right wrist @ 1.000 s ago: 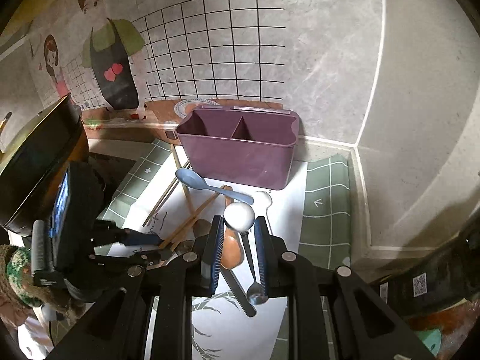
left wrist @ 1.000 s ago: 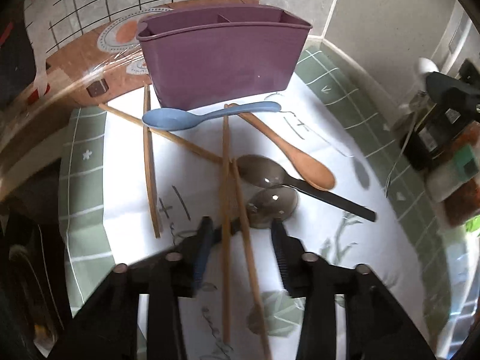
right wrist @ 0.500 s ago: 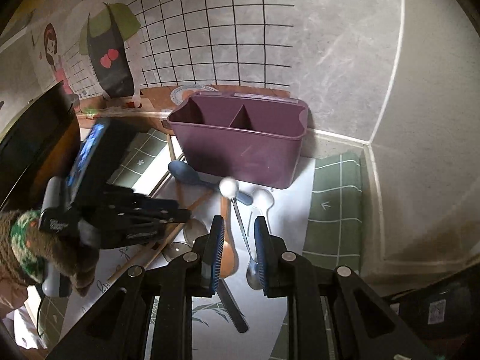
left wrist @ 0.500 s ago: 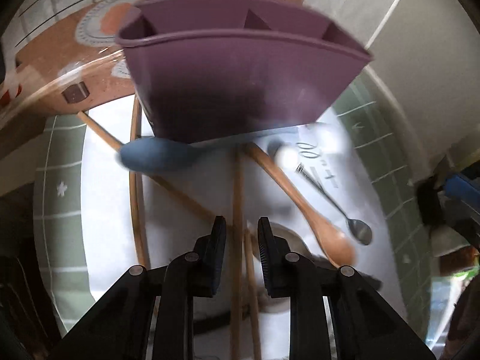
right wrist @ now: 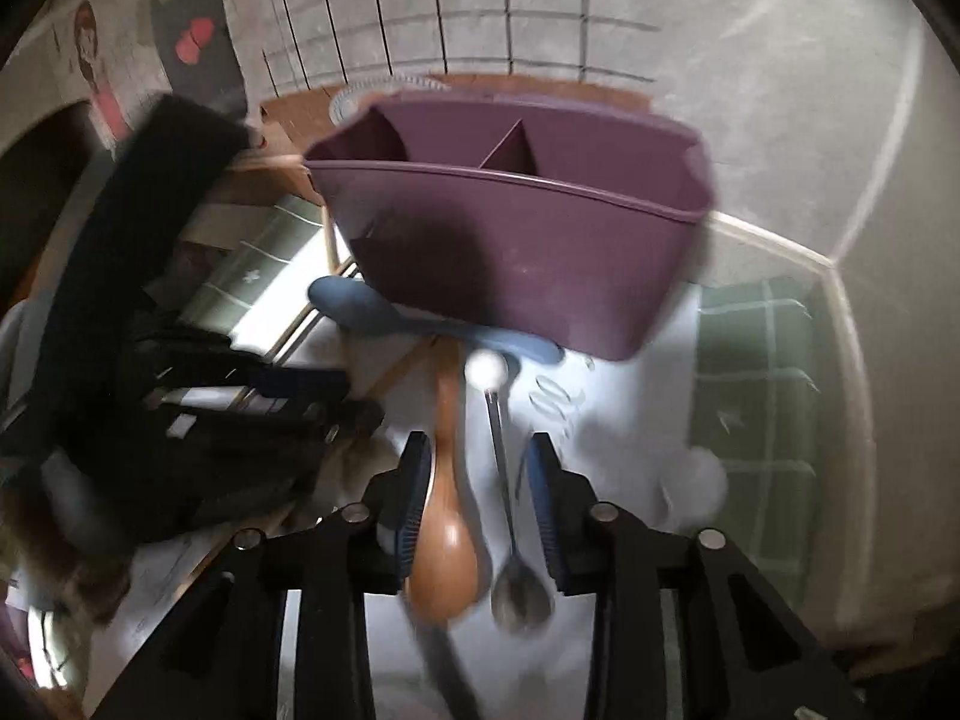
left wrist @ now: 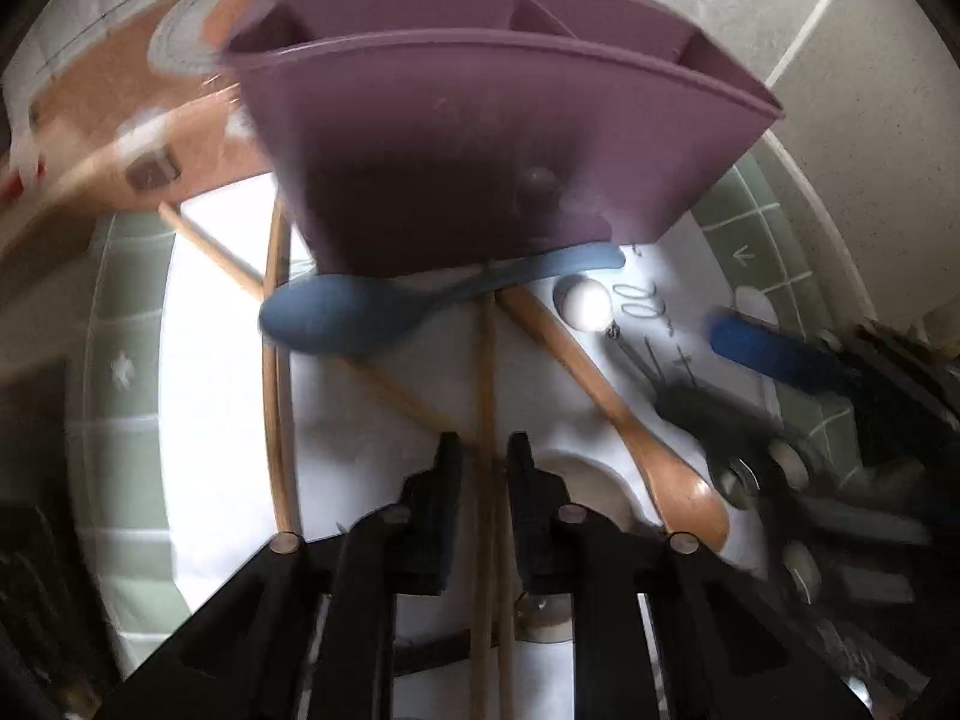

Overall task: Organize utensils
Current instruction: 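Grasp the white-knob metal spoon with the right tool while the left tool grasps a wooden chopstick, then lift the spoon with the right tool while the left tool lifts the chopstick, then drop the spoon into the purple caddy with the right tool while the left tool drops the chopstick in, then move both tools back down toward the metal spoons on the mat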

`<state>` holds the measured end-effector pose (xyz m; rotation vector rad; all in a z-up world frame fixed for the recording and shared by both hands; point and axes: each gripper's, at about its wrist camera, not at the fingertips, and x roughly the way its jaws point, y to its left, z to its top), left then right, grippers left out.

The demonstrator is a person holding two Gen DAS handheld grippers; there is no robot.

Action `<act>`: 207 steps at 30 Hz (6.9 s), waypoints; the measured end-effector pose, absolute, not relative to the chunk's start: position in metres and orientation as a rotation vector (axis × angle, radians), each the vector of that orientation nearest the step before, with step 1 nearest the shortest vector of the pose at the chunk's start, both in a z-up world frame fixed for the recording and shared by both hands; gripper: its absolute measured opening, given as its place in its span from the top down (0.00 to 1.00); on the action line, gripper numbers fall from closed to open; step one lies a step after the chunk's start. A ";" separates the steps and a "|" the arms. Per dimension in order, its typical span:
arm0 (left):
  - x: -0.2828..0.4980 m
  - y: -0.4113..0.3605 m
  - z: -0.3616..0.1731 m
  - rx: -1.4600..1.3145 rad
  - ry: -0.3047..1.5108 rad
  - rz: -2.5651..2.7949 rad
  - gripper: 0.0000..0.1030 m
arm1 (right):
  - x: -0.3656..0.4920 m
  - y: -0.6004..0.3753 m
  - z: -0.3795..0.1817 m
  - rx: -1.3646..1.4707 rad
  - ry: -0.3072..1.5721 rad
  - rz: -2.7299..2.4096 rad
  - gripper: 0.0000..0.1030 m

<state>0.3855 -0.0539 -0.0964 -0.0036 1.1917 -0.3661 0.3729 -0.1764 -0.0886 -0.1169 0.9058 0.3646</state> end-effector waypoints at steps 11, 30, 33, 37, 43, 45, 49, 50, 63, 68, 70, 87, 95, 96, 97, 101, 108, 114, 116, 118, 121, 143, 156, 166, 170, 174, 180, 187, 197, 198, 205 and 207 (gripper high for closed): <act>0.338 -0.029 -0.100 -0.058 1.173 -0.426 0.93 | 0.421 -0.152 -0.121 -0.128 0.970 0.355 0.63; 0.383 -0.069 -0.104 -0.046 1.163 -0.370 0.94 | 0.382 -0.205 -0.095 -0.055 0.902 0.382 0.80; 0.366 -0.056 -0.099 -0.097 1.112 -0.379 0.94 | 0.381 -0.209 -0.103 -0.057 0.905 0.380 0.72; 0.348 -0.036 -0.090 -0.131 1.054 -0.378 0.94 | 0.394 -0.197 -0.113 -0.063 0.912 0.359 0.68; 0.328 -0.026 -0.074 -0.136 0.970 -0.379 0.94 | 0.418 -0.174 -0.125 -0.114 0.897 0.261 0.68; 0.323 -0.023 -0.071 -0.125 0.951 -0.383 0.94 | 0.423 -0.174 -0.126 -0.095 0.901 0.243 0.68; 0.313 -0.013 -0.061 -0.130 0.922 -0.380 0.94 | 0.427 -0.178 -0.128 -0.031 0.948 0.271 0.80; 0.311 -0.012 -0.057 -0.133 0.911 -0.380 0.94 | 0.425 -0.178 -0.128 -0.041 0.959 0.269 0.80; 0.289 -0.015 0.088 -0.096 0.567 -0.382 0.94 | 0.343 -0.200 0.010 -0.056 0.698 0.254 0.81; 0.293 -0.009 0.175 -0.134 0.412 -0.373 0.94 | 0.333 -0.200 0.099 -0.056 0.554 0.262 0.81; 0.292 -0.006 0.209 -0.129 0.306 -0.340 0.94 | 0.335 -0.196 0.135 -0.069 0.514 0.259 0.81; 0.392 -0.032 0.122 -0.182 0.182 -0.228 0.94 | 0.392 -0.210 0.124 -0.027 0.431 0.229 0.80; 0.414 -0.031 0.091 -0.190 0.163 -0.177 0.93 | 0.430 -0.208 0.047 0.015 0.583 0.254 0.80; 0.415 -0.028 0.095 -0.199 0.158 -0.178 0.93 | 0.432 -0.206 0.039 0.012 0.599 0.254 0.80; 0.415 -0.026 0.095 -0.201 0.146 -0.180 0.93 | 0.434 -0.205 0.029 0.009 0.617 0.255 0.81; 0.407 -0.021 0.111 -0.180 0.087 -0.164 0.93 | 0.433 -0.205 0.017 0.016 0.631 0.254 0.81; 0.417 -0.027 0.078 -0.170 0.176 -0.169 0.93 | 0.437 -0.204 0.016 -0.001 0.611 0.259 0.80; 0.423 -0.022 0.042 -0.191 0.299 -0.161 0.93 | 0.444 -0.200 -0.006 -0.017 0.659 0.248 0.80; 0.431 -0.027 0.029 -0.186 0.355 -0.156 0.91 | 0.446 -0.199 -0.014 -0.022 0.676 0.244 0.80; 0.437 -0.028 0.017 -0.202 0.429 -0.147 0.90 | 0.448 -0.198 -0.022 -0.029 0.693 0.239 0.80; 0.441 -0.022 0.003 -0.229 0.498 -0.140 0.76 | 0.446 -0.198 -0.024 -0.034 0.701 0.246 0.76; 0.278 -0.012 -0.064 0.019 0.876 -0.234 0.40 | 0.335 -0.218 -0.035 -0.064 0.733 0.246 0.09; 0.237 -0.009 -0.085 0.022 0.953 -0.330 0.56 | 0.304 -0.159 -0.106 -0.171 0.928 0.541 0.63; 0.283 -0.038 -0.078 0.097 0.951 -0.477 0.56 | 0.334 -0.176 -0.120 -0.161 0.989 0.426 0.63; 0.299 -0.045 -0.078 0.153 0.967 -0.491 0.56 | 0.325 -0.182 -0.128 -0.184 1.002 0.401 0.72; 0.309 -0.054 -0.077 0.206 0.970 -0.477 0.56 | 0.320 -0.195 -0.127 -0.170 1.010 0.370 0.75; 0.318 -0.069 -0.084 0.285 0.995 -0.461 0.56 | 0.315 -0.216 -0.124 -0.126 1.006 0.313 0.75; 0.321 -0.081 -0.097 0.316 1.020 -0.440 0.58 | 0.307 -0.218 -0.122 -0.109 0.997 0.308 0.75; 0.309 -0.065 -0.095 0.124 1.009 -0.417 0.94 | 0.295 -0.210 -0.120 -0.068 0.993 0.292 0.75; 0.305 -0.061 -0.093 0.095 1.004 -0.417 0.94 | 0.292 -0.208 -0.119 -0.066 0.989 0.296 0.75; 0.286 -0.047 -0.074 -0.008 0.942 -0.452 0.95 | 0.271 -0.201 -0.111 -0.043 0.957 0.309 0.75; 0.281 -0.042 -0.068 -0.002 0.916 -0.471 0.95 | 0.265 -0.202 -0.111 -0.027 0.952 0.306 0.75</act>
